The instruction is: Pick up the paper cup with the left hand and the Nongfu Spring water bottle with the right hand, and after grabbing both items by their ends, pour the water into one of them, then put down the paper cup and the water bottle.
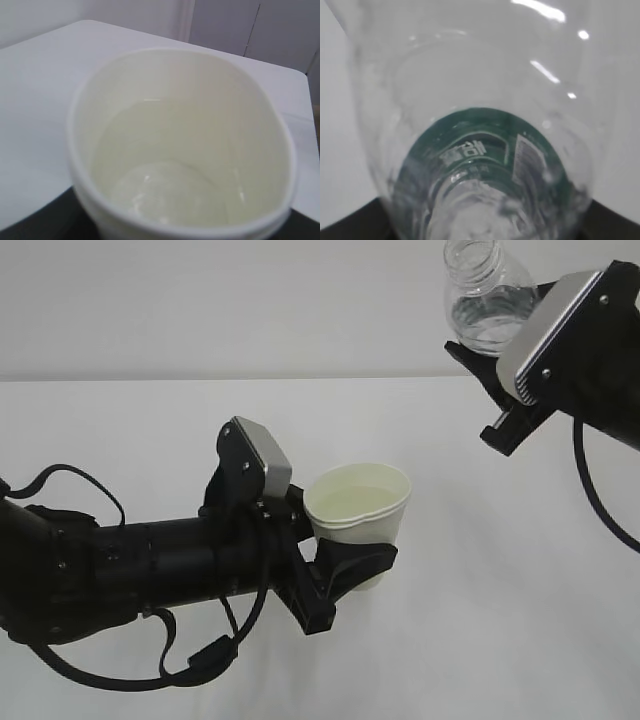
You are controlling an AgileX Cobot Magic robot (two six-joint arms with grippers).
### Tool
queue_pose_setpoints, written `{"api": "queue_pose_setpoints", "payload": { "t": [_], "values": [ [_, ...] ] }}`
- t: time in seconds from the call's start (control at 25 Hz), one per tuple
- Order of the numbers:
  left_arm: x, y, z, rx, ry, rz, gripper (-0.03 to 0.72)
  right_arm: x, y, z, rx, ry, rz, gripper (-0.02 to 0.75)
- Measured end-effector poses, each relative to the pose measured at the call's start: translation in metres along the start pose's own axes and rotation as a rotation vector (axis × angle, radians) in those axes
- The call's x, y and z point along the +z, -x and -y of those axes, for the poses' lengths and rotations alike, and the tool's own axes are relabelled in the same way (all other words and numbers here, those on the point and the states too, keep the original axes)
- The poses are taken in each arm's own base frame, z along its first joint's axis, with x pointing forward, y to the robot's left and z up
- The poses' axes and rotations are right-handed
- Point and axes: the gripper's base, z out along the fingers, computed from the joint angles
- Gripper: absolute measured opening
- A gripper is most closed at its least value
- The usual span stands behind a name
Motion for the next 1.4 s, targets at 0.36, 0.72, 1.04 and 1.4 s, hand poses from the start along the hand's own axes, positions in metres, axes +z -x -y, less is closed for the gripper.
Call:
{"api": "queue_pose_setpoints", "payload": {
  "t": [0.36, 0.72, 1.04, 1.4],
  "values": [
    [0.000, 0.001, -0.002, 0.010, 0.022, 0.008, 0.439, -0.013, -0.015, -0.012, 0.134, -0.048, -0.067, 0.416],
    [0.000, 0.004, -0.005, 0.002, 0.056, 0.041, 0.439, -0.024, -0.024, -0.015, 0.318, -0.145, -0.103, 0.414],
    [-0.001, 0.007, -0.011, -0.018, 0.117, 0.079, 0.438, -0.026, -0.028, -0.013, 0.434, -0.194, -0.125, 0.414],
    [-0.002, 0.010, -0.017, 0.008, 0.192, 0.112, 0.438, -0.029, -0.036, -0.012, 0.543, -0.245, -0.194, 0.414]
  ]
}}
